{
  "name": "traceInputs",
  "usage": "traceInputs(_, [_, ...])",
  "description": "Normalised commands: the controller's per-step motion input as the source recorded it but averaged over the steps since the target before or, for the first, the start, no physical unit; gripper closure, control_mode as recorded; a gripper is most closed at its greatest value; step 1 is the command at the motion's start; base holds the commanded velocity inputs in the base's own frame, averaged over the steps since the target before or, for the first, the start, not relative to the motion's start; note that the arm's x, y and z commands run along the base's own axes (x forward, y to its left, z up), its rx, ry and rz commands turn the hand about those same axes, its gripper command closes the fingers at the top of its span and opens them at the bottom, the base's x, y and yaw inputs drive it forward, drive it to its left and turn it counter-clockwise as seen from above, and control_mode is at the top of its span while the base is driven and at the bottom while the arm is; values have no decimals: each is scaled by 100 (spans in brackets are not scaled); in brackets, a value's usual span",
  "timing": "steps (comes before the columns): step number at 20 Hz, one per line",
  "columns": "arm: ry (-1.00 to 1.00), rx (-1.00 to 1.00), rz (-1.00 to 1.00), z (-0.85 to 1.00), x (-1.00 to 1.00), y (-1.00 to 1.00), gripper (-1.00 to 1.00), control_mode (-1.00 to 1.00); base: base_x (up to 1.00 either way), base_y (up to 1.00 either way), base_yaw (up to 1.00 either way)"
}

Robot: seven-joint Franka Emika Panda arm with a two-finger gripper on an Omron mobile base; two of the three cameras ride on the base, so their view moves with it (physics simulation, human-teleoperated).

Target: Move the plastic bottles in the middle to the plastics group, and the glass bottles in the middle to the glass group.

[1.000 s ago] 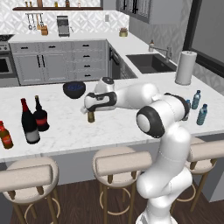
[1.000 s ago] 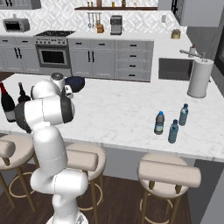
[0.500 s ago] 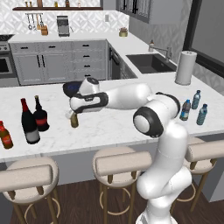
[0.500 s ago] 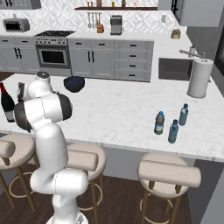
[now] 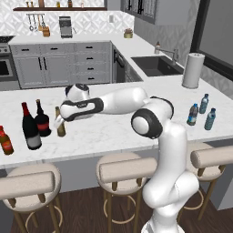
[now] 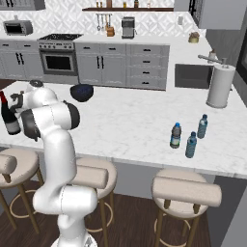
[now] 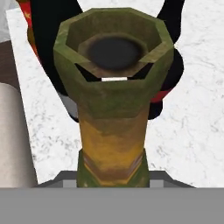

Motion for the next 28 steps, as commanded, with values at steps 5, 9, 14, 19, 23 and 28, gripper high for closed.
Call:
traceInputs(5, [0,0,5,-2,1,12,100,-100,0,0,0])
traceInputs(9, [0,0,1,-11,1,3,100,-100,0,0,0])
traceInputs(14, [-1,0,3,-42,1,10,100,-100,0,0,0])
traceInputs(19, [-11,1,6,-31,0,15,100,-100,0,0,0])
traceInputs(23, [-21,6,8,-18,0,10,100,-100,0,0,0])
traceInputs(28, [-12,7,7,-15,6,12,100,-100,0,0,0])
